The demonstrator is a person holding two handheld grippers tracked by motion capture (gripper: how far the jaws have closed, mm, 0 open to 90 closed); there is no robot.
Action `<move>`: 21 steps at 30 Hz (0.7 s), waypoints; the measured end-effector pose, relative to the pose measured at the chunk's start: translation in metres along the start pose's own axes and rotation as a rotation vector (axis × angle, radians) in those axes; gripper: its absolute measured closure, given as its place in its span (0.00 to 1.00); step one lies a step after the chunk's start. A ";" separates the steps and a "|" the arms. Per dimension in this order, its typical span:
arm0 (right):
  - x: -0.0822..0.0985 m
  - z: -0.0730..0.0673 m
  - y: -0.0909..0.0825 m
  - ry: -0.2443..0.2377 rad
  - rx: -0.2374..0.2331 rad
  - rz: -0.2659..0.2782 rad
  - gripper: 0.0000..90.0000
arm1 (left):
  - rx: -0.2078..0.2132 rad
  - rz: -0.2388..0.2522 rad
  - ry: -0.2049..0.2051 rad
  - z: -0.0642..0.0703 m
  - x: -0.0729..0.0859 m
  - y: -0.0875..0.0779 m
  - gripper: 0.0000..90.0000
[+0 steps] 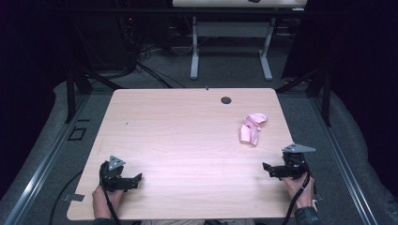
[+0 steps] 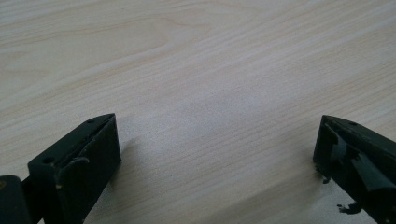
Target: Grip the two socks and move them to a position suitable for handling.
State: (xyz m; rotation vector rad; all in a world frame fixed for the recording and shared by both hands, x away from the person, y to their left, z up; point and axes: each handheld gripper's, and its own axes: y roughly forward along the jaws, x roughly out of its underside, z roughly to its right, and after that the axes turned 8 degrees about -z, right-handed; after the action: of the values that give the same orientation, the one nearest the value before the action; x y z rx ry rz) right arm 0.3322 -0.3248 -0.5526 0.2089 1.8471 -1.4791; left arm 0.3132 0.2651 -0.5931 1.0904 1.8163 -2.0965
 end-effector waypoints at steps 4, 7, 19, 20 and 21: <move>-0.025 0.003 0.001 -0.064 -0.007 0.006 0.00 | -0.001 0.000 0.000 0.000 0.000 0.000 0.00; -0.041 0.005 0.004 -0.097 -0.009 -0.006 0.00 | -0.001 0.000 0.001 0.000 0.000 0.000 0.00; -0.112 0.021 0.042 -0.232 -0.029 -0.044 0.00 | 0.000 0.001 -0.003 0.000 0.000 0.000 0.00; -0.116 0.022 0.045 -0.239 -0.030 -0.056 0.00 | 0.000 0.001 -0.003 0.000 0.000 0.000 0.00; -0.124 0.023 0.054 -0.247 -0.041 -0.083 0.00 | 0.000 0.001 -0.003 0.000 0.000 0.000 0.00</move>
State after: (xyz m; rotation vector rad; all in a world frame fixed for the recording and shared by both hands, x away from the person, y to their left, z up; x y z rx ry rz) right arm 0.4602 -0.2895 -0.5166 -0.0682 1.7013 -1.4509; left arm 0.3130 0.2650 -0.5932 1.0868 1.8146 -2.0965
